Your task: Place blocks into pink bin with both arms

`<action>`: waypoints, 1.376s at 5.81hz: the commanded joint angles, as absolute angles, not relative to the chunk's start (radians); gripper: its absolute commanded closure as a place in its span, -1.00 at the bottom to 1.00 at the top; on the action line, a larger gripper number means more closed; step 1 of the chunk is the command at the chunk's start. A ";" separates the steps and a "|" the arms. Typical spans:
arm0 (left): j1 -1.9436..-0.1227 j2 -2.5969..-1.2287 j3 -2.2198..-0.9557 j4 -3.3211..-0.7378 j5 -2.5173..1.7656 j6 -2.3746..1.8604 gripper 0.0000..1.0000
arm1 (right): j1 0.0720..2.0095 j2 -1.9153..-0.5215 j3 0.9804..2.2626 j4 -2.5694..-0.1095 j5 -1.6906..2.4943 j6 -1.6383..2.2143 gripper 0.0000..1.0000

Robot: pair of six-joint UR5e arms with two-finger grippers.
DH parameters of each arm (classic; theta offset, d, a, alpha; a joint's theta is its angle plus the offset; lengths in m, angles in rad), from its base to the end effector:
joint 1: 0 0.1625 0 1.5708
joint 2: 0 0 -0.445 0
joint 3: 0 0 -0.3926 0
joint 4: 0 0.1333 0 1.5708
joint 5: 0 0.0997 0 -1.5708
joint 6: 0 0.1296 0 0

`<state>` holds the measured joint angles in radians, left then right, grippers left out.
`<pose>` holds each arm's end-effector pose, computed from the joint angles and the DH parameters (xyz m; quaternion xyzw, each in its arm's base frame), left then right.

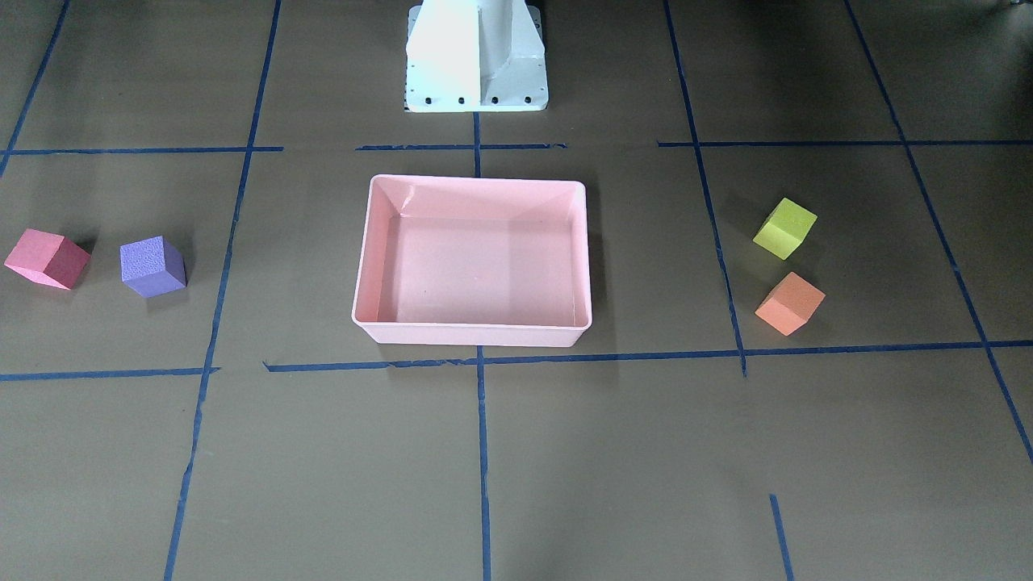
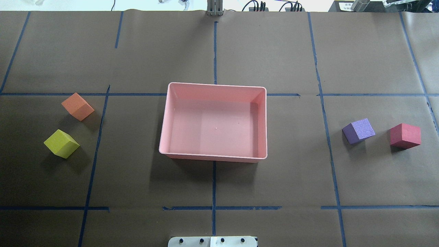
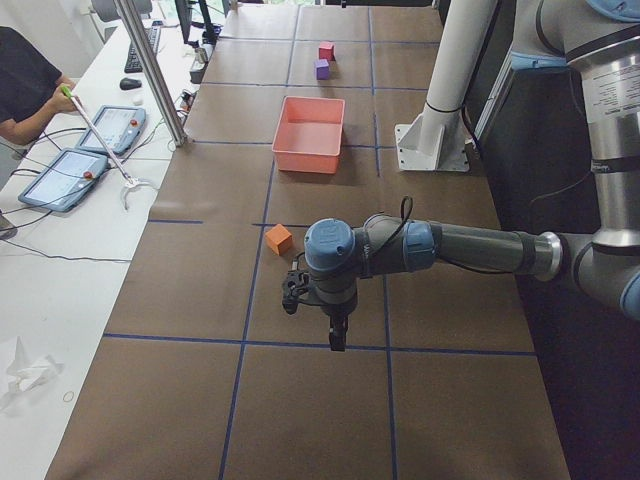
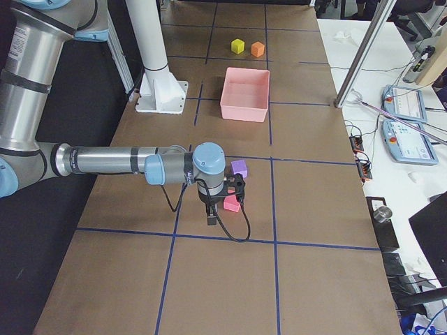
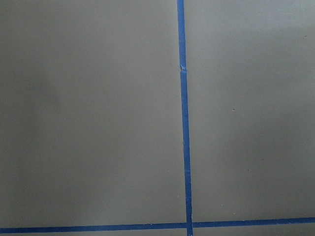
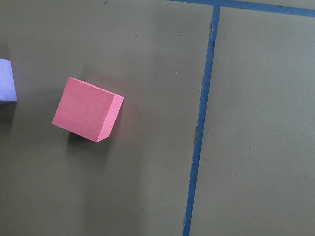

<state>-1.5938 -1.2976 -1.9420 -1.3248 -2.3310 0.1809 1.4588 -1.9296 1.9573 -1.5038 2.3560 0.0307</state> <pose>-0.0522 -0.3543 0.6602 -0.0306 0.3751 0.0457 0.9254 0.0030 -0.3466 0.6501 0.0164 -0.3843 -0.0556 0.9214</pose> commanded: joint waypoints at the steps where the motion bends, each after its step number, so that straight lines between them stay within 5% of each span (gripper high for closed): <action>1: -1.592 -1.299 -1.959 -1.324 -2.329 0.195 -1.00 | 1.459 -1.928 1.959 -1.503 2.356 0.031 -1.00; 8: -1.589 -1.289 -1.994 -1.324 -2.332 0.195 -1.00 | 1.457 -1.925 1.962 -1.471 2.391 0.031 -1.00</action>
<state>-1.5901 -1.2899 -1.9944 -1.3248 -2.3305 0.1966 1.4578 -1.9283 1.9628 -1.4890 2.3809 0.0260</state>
